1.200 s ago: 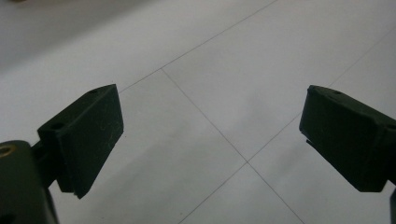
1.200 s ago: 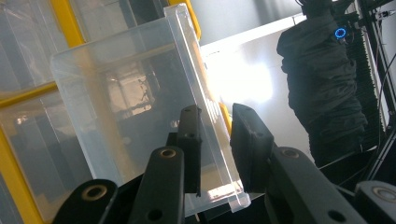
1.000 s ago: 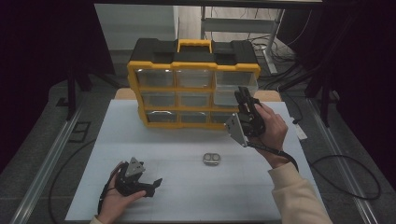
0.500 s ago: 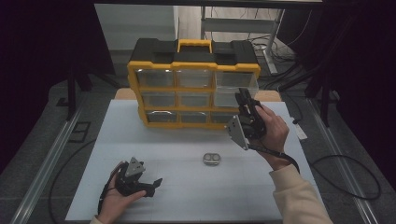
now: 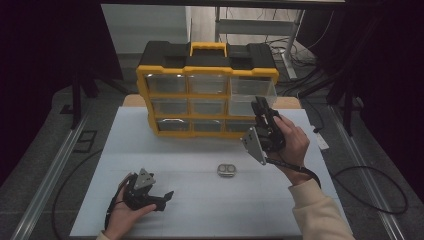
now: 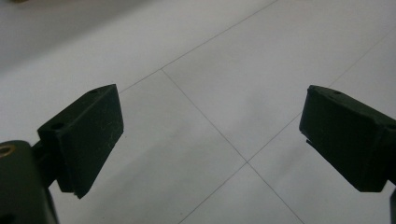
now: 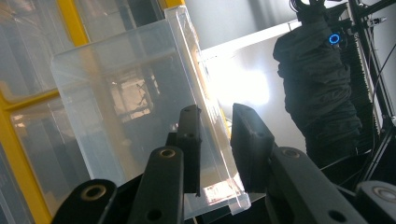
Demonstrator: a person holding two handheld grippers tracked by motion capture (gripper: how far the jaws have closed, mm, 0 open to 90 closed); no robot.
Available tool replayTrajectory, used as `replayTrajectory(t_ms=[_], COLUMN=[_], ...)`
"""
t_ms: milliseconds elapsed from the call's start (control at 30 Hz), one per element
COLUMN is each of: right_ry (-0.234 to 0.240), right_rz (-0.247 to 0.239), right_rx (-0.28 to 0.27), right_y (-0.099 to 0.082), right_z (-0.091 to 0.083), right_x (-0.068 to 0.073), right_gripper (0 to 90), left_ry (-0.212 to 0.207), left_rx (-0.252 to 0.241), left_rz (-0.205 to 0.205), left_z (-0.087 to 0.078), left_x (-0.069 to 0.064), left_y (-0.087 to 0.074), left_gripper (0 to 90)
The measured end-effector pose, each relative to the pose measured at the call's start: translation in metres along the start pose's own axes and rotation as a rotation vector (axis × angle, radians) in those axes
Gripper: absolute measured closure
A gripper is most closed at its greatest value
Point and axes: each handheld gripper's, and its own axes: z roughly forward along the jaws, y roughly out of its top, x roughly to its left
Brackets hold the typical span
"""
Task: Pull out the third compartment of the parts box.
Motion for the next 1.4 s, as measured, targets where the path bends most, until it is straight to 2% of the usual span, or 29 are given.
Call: replayTrajectory(t_ms=[833, 933, 1067, 1200, 1400], right_ry=[-0.002, 0.012, 0.009, 0.007, 0.008], right_rz=[-0.002, 0.000, -0.020, -0.005, -0.013], right_rx=[-0.015, -0.026, -0.024, -0.022, -0.013], right_y=[0.0004, 0.0016, 0.0027, 0.0015, -0.0009], right_z=[-0.0074, -0.0089, -0.0086, -0.0082, -0.0092], right_x=[0.0001, 0.0013, 0.0031, 0.0018, 0.0030], right_gripper=[73.0, 72.8, 72.9, 73.0, 72.7], left_ry=[0.001, -0.001, 0.001, 0.000, 0.001], left_rx=[0.001, 0.002, 0.001, 0.002, 0.000], left_rz=[-0.001, 0.001, 0.000, 0.000, -0.002], left_z=[-0.0002, 0.0000, -0.0008, -0.0007, -0.0008], left_x=[0.0002, -0.0002, 0.0000, 0.0001, 0.0002], left_y=[-0.0001, -0.0001, -0.0002, -0.0003, -0.0005], left_gripper=[6.9, 6.9, 6.9, 6.9, 6.9])
